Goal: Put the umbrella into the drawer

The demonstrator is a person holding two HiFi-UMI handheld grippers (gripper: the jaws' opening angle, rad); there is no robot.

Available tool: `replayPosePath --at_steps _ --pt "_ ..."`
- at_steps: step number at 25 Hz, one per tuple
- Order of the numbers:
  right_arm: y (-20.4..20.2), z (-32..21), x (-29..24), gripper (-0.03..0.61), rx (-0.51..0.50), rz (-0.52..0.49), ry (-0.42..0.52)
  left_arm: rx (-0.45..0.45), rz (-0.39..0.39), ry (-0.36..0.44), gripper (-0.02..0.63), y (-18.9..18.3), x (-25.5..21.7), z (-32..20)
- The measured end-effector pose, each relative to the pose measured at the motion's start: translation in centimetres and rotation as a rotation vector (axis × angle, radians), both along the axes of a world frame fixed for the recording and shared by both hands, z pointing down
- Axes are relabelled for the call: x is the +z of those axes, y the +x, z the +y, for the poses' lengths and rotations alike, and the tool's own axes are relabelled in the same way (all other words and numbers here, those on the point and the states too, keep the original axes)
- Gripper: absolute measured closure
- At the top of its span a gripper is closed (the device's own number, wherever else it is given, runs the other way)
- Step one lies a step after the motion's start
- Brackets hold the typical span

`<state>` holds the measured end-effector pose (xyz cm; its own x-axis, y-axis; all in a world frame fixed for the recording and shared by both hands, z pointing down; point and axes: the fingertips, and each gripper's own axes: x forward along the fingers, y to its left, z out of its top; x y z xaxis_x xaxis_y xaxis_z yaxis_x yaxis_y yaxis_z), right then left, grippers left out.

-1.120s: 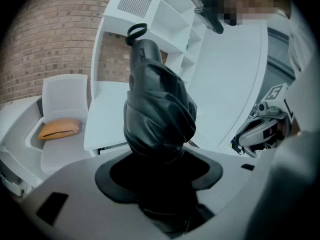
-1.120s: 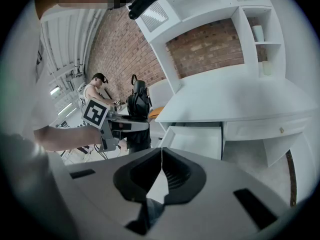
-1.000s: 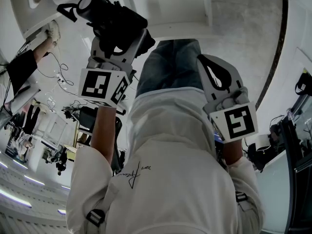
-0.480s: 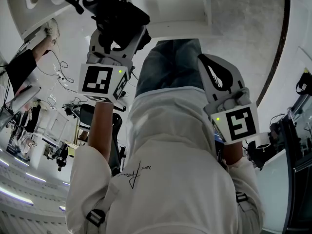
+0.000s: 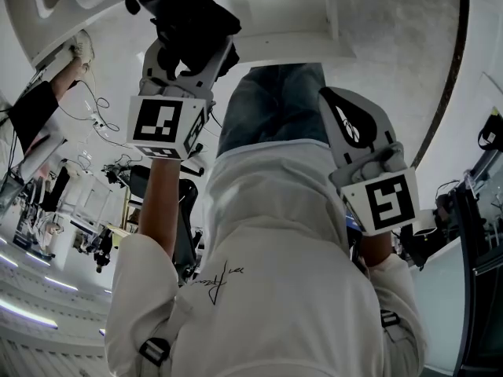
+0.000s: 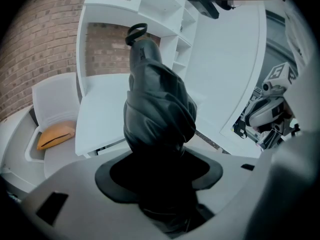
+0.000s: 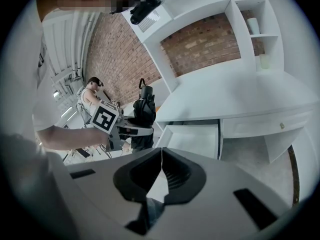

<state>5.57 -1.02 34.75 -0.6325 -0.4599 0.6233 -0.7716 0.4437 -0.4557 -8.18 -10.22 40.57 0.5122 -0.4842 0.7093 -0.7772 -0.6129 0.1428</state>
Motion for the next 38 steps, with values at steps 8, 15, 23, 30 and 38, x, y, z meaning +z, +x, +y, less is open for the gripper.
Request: replayPosePath --at_steps 8,15,23,30,38 --pt "0.5 -0.6 -0.3 0.552 0.007 -0.004 -0.001 0.034 -0.027 -0.016 0.357 1.1 1.2 -0.5" --pt "0.4 -0.6 0.4 0.554 -0.012 0.020 -0.002 0.054 -0.037 -0.030 0.358 1.6 2.7 -0.3" --pt "-1.0 -0.5 0.1 0.554 -0.076 0.046 0.009 0.063 -0.046 -0.033 0.359 1.7 4.2 -0.6" --pt "-1.4 -2.0 -0.3 0.554 -0.147 0.081 0.027 0.074 -0.049 -0.040 0.357 1.7 5.1 -0.8" --pt "-1.6 -3.1 0.7 0.554 -0.231 0.102 0.076 0.111 -0.087 -0.050 0.357 1.9 5.9 -0.7"
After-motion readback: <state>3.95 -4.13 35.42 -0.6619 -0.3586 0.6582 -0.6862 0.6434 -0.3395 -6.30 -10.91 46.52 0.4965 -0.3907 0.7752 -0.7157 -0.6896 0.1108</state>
